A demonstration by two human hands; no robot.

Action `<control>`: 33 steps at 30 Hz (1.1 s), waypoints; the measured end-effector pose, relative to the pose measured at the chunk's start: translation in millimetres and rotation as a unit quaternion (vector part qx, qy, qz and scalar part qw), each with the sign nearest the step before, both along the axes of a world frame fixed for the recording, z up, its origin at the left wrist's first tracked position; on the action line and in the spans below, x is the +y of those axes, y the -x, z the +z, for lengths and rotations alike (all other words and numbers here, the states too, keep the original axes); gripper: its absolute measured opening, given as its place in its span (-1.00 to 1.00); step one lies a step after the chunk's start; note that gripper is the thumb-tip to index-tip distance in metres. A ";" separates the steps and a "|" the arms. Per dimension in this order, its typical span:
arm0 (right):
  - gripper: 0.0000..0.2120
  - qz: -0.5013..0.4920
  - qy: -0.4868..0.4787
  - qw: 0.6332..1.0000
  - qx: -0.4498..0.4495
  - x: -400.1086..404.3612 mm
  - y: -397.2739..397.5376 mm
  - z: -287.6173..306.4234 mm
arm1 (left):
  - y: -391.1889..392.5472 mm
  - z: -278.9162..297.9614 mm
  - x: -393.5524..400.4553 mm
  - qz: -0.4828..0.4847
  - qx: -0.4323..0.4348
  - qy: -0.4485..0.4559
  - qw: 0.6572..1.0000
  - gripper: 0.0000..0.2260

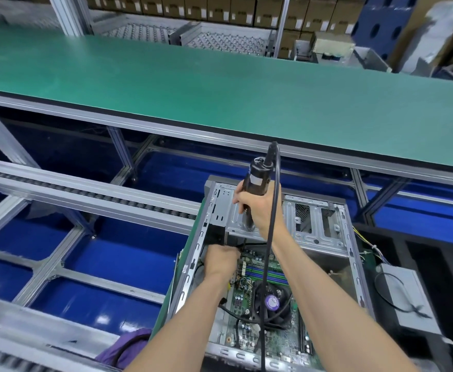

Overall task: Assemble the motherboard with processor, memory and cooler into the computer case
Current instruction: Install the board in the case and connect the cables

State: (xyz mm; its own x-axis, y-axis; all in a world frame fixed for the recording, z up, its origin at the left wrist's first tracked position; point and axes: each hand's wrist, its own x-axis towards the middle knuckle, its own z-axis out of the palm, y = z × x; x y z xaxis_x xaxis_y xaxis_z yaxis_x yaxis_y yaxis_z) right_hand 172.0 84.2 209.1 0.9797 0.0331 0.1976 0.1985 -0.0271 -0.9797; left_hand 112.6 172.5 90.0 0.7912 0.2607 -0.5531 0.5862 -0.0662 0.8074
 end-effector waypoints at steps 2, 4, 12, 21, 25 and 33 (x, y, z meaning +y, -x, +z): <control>-0.94 -0.005 -0.004 1.000 0.016 1.1 1.4 -1.9 | 7.8 8.2 2.6 0.016 -0.014 0.052 0.998 -0.71; -0.95 -0.002 -0.013 1.000 0.022 0.9 4.6 2.9 | 13.8 12.0 4.9 0.030 -0.017 0.065 0.997 -0.71; -0.92 0.010 -0.069 0.995 -0.064 -18.0 9.5 81.7 | 27.0 22.8 5.6 0.047 0.028 0.114 0.992 -0.83; -0.80 -0.039 -0.169 0.979 -0.107 -47.2 54.5 117.9 | 34.0 35.1 5.6 0.190 0.061 0.397 0.896 -0.73; -0.89 -0.068 -0.233 0.967 -0.073 -55.7 77.4 107.5 | 33.0 32.9 8.7 0.208 0.059 0.461 0.860 -0.65; -0.85 -0.104 -0.296 0.948 -0.063 -57.5 96.5 80.1 | 35.2 31.9 11.6 0.164 0.032 0.476 0.863 -0.64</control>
State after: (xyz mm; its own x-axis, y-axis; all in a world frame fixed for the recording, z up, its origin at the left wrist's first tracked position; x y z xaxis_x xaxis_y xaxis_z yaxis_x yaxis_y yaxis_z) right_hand 75.4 26.7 289.2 0.9206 -0.3104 0.2368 0.3649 0.4683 -0.8047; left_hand 77.5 184.1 121.9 0.7204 -0.1321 -0.6809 0.4934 0.7876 0.3692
